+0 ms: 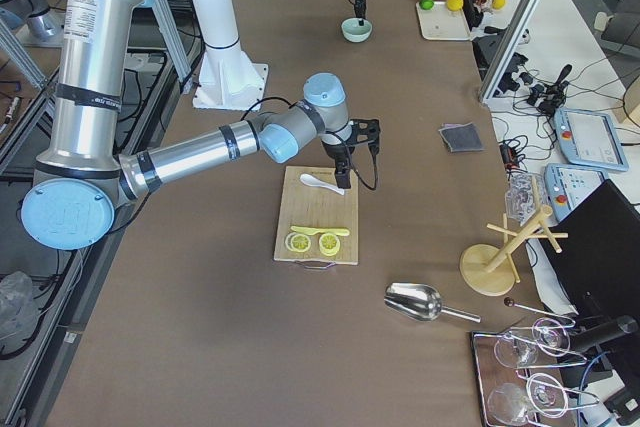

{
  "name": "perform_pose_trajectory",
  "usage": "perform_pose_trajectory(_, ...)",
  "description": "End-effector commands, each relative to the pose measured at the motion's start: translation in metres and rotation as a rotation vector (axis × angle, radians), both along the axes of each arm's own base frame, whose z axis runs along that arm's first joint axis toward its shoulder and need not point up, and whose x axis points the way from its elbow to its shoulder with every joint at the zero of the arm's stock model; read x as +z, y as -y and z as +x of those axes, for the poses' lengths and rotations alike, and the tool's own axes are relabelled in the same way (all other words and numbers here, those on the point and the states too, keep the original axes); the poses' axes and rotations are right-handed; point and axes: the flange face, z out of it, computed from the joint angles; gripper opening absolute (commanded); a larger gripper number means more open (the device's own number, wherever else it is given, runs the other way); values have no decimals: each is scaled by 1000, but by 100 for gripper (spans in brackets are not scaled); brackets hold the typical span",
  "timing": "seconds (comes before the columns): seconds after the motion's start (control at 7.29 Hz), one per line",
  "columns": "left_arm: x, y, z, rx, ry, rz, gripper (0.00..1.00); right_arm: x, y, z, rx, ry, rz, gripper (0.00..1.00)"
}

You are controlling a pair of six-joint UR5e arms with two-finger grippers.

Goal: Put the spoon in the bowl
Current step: 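Reach the left gripper to the pale green bowl's rim and grip it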

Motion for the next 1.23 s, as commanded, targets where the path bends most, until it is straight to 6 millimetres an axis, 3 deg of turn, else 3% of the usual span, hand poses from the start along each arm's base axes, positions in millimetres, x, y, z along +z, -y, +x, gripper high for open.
perform_pose_trajectory(0.0, -23, -2, 1, 8, -33, 25, 0, -1, 0, 0, -1, 2, 1, 100)
perform_pose_trajectory(0.27, -61, 8, 11, -16, -89, 17, 0, 0, 0, 0, -1, 2, 1, 100)
perform_pose_trajectory(0.41, -111, 21, 34, -55, -150, -48, 0, -1, 0, 0, -1, 2, 2, 100)
perform_pose_trajectory(0.69, -206, 12, 126, -90, -131, -109, 0, -2, 0, -1, -1, 2, 3, 100)
perform_pose_trajectory(0.82, -236, 1, 159, -85, -88, -118, 0, -1, 0, -2, -2, 2, 2, 100)
perform_pose_trajectory(1.1, -241, -23, 202, -94, -53, -83, 0, -2, 0, -3, -5, 2, 3, 100)
